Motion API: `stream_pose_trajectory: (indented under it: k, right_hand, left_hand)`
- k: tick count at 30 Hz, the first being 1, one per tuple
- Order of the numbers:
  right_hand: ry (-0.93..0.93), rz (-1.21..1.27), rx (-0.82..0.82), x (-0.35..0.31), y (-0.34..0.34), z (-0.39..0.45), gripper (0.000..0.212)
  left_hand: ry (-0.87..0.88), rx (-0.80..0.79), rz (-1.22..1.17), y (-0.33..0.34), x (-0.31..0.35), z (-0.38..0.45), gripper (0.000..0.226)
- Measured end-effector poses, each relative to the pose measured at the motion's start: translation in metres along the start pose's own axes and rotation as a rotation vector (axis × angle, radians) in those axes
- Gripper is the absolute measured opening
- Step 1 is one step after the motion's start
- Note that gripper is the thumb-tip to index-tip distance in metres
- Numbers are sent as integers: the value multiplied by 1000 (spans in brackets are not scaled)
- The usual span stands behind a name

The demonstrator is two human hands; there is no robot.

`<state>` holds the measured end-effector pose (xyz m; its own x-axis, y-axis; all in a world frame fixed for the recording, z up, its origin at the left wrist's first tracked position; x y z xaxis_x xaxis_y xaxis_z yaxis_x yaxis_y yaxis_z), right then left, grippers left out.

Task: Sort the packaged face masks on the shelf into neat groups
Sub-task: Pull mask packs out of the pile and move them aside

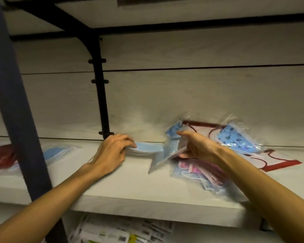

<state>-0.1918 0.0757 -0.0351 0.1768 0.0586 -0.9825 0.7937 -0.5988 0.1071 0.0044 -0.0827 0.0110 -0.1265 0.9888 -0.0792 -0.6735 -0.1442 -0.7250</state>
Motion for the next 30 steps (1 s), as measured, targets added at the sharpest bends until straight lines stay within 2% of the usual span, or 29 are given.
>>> stream_pose_trajectory:
  k: [2,7,9,11,13,15,19,21,23,26,28,30]
  right_hand:
    - [43,-86,7,9,5,4,36]
    - [-43,-275,15,20,11,5,45]
    - [-70,-311,-36,14,28,7,33]
    - [-107,-378,-7,5,41,9,21]
    - [-125,-402,9,1,53,10,18]
    - [-147,-375,-18,-1,63,13,21]
    - [-224,-282,67,-15,67,20,35]
    - [-267,-181,34,-25,71,24,31]
    - [-247,-157,21,-24,75,29,35]
    - [-169,-256,-26,-5,96,34,38]
    - [-104,-359,-26,16,113,39,37]
    - [-153,-613,28,23,132,41,53]
  left_hand:
    - [-46,-137,7,12,-5,-12,41]
    - [-205,-458,-50,31,-21,-35,42]
    - [-241,-535,-12,31,-25,-40,51]
    - [-290,-583,45,29,-28,-44,63]
    - [-361,-597,52,26,-30,-45,75]
    - [-435,-586,32,24,-33,-47,81]
    - [-530,-568,-8,19,-37,-48,89]
    - [-564,-512,-31,12,-42,-47,89]
    - [-591,-425,-22,2,-50,-47,85]
    - [-603,-374,46,-8,-63,-53,82]
    - [-645,-471,17,-2,-71,-65,83]
    - [-649,-601,45,6,-74,-75,84]
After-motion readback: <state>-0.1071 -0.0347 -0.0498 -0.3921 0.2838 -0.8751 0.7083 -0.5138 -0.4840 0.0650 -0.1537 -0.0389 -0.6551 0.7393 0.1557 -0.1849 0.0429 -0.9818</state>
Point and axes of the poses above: each hand's wrist, its own z-axis towards the middle knuckle, its own y-axis out of the palm, x = y × z, the point moved 8 cm from there along z, towards the middle knuckle, and after that the axes turned 3 degrees about z, right-handed, at the moved point
